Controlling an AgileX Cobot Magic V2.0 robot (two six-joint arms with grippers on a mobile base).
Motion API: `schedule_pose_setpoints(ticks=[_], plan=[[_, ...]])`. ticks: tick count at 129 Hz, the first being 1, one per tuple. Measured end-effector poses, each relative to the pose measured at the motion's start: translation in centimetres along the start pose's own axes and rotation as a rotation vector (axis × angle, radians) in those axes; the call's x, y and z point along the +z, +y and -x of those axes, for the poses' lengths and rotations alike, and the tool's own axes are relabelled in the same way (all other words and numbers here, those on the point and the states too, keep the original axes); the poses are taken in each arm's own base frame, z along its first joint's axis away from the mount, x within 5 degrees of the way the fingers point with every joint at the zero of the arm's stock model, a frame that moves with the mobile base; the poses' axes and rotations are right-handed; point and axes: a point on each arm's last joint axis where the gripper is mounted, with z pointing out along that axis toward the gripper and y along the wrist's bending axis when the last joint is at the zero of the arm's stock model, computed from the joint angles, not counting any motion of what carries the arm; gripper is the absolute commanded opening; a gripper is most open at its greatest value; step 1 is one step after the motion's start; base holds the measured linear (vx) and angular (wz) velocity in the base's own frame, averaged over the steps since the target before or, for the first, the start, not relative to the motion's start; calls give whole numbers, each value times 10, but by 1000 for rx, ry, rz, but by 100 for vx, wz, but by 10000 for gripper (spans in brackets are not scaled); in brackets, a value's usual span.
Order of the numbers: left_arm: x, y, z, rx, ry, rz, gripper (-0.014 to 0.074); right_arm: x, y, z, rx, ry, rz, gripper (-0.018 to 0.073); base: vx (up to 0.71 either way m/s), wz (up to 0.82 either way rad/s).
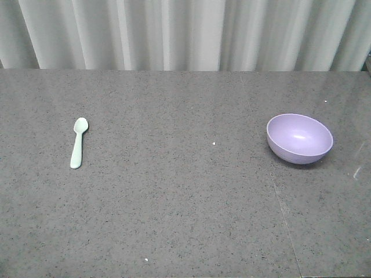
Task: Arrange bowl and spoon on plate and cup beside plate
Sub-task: 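Approach the counter and position the base near the spoon and bowl, then lower the left gripper over the pale green spoon and close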
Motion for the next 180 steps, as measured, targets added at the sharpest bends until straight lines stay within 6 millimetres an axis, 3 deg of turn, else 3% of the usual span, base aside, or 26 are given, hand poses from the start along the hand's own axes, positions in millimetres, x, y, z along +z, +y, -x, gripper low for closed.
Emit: schedule_pose_setpoints(ticks=[59, 71, 90, 106, 114, 121, 122, 123, 129, 137, 148, 153, 163, 180], plan=[[0, 0, 1, 20, -6, 3, -6, 0, 0, 0, -18, -1, -1, -1, 0, 0], [0, 0, 6, 43, -68, -2, -6, 0, 0, 7, -82, -80, -3, -1, 0, 0], [-11, -6, 47, 17, -453, -61, -6, -10, 0, 43, 27, -453, 5, -1, 0, -1], [-17, -9, 131, -12, -656, -70, -6, -19, -8, 107, 70, -650, -5, -1, 0, -1], [-6, -12, 184, -5, -681, -72, -6, -18, -13, 152, 81, -688, -14, -1, 0, 0], [16, -18, 226, -12, -638, -100, -6, -6, -18, 194, 104, -641, -16, -1, 0, 0], [21, -19, 224, -12, -613, -103, -6, -9, -19, 199, 105, -657, -17, -1, 0, 0], [24, -20, 236, -15, -614, -111, -6, -3, -19, 201, 111, -625, -16, -1, 0, 0], [49, -27, 254, -17, -513, -131, -6, 11, -21, 227, 110, -558, -16, -1, 0, 0], [84, -34, 271, -12, -371, -140, -6, 39, -23, 242, 101, -413, -10, -1, 0, 0], [123, -41, 276, -3, -200, -136, -6, 75, -23, 249, 95, -260, -1, -1, 0, 0], [146, -43, 266, 4, -87, -127, -6, 90, -22, 248, 92, -211, 1, -1, 0, 0], [175, -45, 249, 13, 46, -117, -6, 114, -21, 242, 90, -158, 4, -1, 0, 0], [196, -47, 231, 19, 138, -111, 6, 141, -20, 233, 88, -144, 3, 11, 0, 0]])
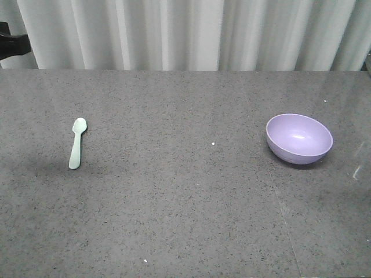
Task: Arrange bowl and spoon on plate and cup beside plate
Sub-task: 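Lower the left gripper over the pale green spoon and close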
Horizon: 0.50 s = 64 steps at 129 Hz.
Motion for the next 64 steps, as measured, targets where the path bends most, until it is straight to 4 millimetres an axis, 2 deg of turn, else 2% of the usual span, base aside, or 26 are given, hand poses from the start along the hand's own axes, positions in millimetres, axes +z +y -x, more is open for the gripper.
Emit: schedule_pose_setpoints(ticks=[12, 22, 23, 28, 29, 32, 33, 36, 37, 40, 41, 47, 53, 64], plan=[[3, 0, 0, -7, -6, -1, 73, 10, 0, -9, -21, 35, 1, 64, 0, 0], [2, 0, 1, -9, -23, -2, 206, 14, 0, -17, -76, 90, 5, 170, 0, 0], [2, 0, 2, -8, -25, -2, 248, 15, 0, -18, -86, 101, 6, 202, 0, 0], [2, 0, 2, -5, -28, -2, 327, 17, 0, -22, -113, 130, 10, 262, 0, 0], [2, 0, 2, -3, -29, -2, 377, 18, 0, -24, -120, 141, 11, 288, 0, 0], [2, 0, 3, 2, -32, -2, 412, 19, 0, -26, -129, 154, 13, 341, 0, 0], [2, 0, 4, 4, -34, -2, 467, 20, 0, -27, -134, 163, 14, 368, 0, 0], [3, 0, 5, 7, -36, -2, 503, 21, 0, -29, -140, 174, 15, 408, 0, 0], [3, 0, 5, 12, -38, -2, 556, 22, 0, -30, -142, 181, 16, 434, 0, 0], [3, 0, 7, 16, -41, -1, 589, 23, 1, -31, -145, 188, 17, 471, 0, 0], [3, 0, 7, 19, -43, -1, 636, 24, 1, -32, -146, 194, 18, 494, 0, 0], [4, 0, 9, 31, -45, 1, 731, 26, 1, -35, -148, 204, 19, 580, 0, 0], [5, 0, 9, 35, -44, 2, 733, 27, 1, -36, -150, 204, 19, 629, 0, 0], [6, 0, 8, 38, -41, 3, 715, 27, 1, -36, -152, 203, 19, 654, 0, 0]])
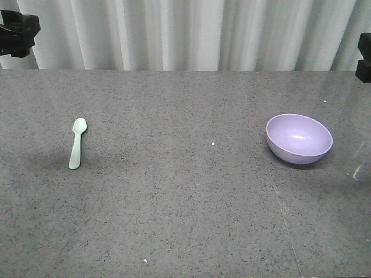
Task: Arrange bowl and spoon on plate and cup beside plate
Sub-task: 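Lower the left gripper over the pale green spoon and close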
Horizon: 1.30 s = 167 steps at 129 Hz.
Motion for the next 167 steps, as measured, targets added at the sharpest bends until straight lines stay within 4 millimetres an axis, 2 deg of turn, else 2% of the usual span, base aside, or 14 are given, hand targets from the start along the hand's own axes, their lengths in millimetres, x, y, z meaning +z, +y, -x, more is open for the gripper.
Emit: schedule_pose_setpoints(ticks=[18, 32, 44, 54, 66, 77, 105, 138, 167], plan=[[1, 0, 2, -29, 15, -2, 668, 0, 0, 0, -2, 1, 0, 640, 0, 0], [7, 0, 17, -34, 97, 5, 637, 0, 0, 0, -3, 1, 0, 613, 0, 0], [24, 0, 27, -33, 220, 14, 617, 0, 0, 0, -3, 1, 0, 587, 0, 0], [43, 0, 26, -23, 338, 19, 601, 0, 0, 0, -3, 1, 0, 573, 0, 0], [71, 0, 12, 4, 497, 21, 584, 0, 0, 0, -3, 1, 0, 568, 0, 0], [98, 0, -15, 7, 655, 17, 584, 0, 0, 0, -3, 1, 0, 568, 0, 0], [140, -4, -73, -43, 882, -12, 584, 0, 0, 0, -3, 1, 0, 568, 0, 0], [164, -5, -111, -48, 986, -11, 584, 0, 0, 0, -3, 1, 0, 568, 0, 0], [173, -4, -127, -45, 1024, -7, 584, 0, 0, 0, -3, 1, 0, 568, 0, 0]])
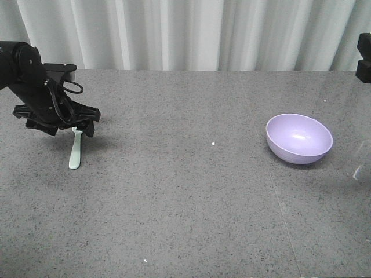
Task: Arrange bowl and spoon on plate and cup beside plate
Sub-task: 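Lower the left gripper over the pale green spoon and close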
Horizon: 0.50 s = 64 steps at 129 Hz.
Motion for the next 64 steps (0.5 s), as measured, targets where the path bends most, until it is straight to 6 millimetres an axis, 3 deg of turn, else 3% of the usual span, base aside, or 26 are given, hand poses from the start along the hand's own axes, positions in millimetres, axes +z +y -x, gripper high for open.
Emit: schedule_pose_setpoints(ticks=[64], plan=[[27, 2, -4, -39, 79, 20, 584, 0, 0, 0, 0, 1, 0, 568, 0, 0]])
